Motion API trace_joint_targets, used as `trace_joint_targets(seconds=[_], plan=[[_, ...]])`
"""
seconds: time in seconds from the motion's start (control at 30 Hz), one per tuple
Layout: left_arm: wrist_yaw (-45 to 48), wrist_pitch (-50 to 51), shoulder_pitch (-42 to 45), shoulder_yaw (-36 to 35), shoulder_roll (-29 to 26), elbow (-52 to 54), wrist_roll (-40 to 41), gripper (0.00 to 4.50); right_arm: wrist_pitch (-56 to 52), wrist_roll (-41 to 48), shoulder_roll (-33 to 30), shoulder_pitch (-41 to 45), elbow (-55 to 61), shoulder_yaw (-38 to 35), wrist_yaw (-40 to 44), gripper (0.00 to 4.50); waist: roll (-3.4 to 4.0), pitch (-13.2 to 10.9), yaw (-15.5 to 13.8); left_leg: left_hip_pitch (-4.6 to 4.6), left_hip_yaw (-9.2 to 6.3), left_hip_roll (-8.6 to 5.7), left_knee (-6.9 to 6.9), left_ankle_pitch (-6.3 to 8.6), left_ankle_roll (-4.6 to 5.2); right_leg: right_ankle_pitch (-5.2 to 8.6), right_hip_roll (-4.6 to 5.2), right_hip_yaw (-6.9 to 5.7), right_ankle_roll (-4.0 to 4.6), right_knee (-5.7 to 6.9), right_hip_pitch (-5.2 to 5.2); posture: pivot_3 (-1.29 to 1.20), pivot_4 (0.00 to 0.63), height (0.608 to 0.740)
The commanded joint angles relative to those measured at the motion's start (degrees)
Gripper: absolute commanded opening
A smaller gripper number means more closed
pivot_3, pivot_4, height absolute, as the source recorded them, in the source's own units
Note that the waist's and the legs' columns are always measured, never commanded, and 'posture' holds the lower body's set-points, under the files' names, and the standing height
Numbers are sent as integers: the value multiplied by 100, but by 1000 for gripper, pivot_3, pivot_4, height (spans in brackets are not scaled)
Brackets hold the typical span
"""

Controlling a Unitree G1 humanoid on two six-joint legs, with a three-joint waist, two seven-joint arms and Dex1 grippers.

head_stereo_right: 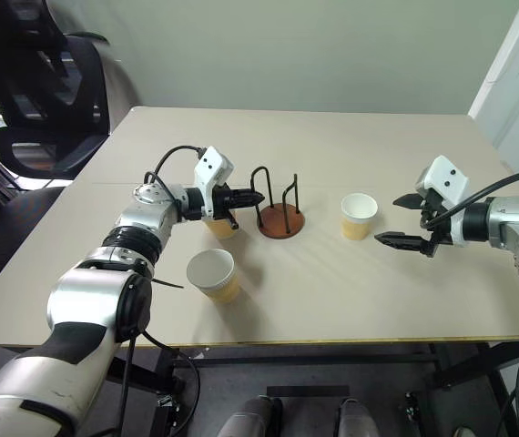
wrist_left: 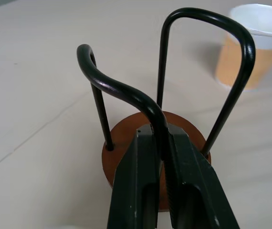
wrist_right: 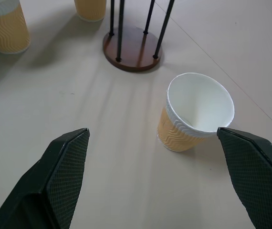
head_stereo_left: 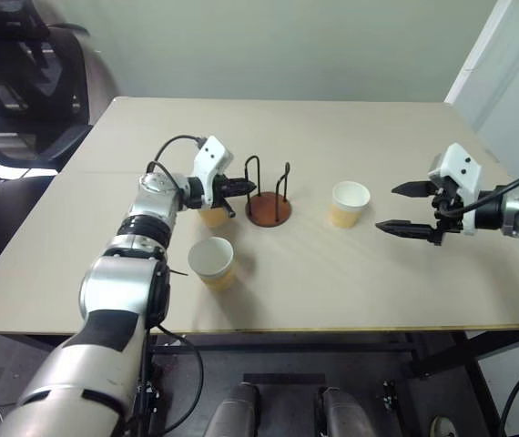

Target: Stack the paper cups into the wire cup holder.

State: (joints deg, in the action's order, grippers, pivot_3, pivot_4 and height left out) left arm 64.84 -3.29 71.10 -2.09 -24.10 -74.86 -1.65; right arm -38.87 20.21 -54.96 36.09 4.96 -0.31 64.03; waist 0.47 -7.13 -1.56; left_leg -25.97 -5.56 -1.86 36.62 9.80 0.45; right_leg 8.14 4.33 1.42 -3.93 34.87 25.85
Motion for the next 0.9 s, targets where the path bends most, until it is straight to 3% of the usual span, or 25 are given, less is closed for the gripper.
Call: trace_joint_targets(seconds=[0.03, 0.4, 0.9], plan=[[605, 18, 314, 40, -87, 186, 24, 38, 52, 63, -127, 113, 112, -184, 23, 4368, 0, 0, -3, -1, 0, -1, 1, 1, 2, 1, 2, 1, -1, 0, 0, 0, 150, 740], [1899, 55, 432, 221, -15, 407, 73, 38, 84, 42, -88, 141, 94, -134, 17, 4368, 0, 0, -2, -4, 4, -2, 4, 8, 13, 4, 11, 8, -12, -4, 1, 0, 150, 740], [1977, -330, 211, 497, 30, 600, 21, 38, 117, 18, -54, 233, 22, -81, 24, 4368, 0, 0, -2, -6, 10, -2, 12, 13, 19, 4, 15, 14, -26, -4, 1, 0, 150, 740]])
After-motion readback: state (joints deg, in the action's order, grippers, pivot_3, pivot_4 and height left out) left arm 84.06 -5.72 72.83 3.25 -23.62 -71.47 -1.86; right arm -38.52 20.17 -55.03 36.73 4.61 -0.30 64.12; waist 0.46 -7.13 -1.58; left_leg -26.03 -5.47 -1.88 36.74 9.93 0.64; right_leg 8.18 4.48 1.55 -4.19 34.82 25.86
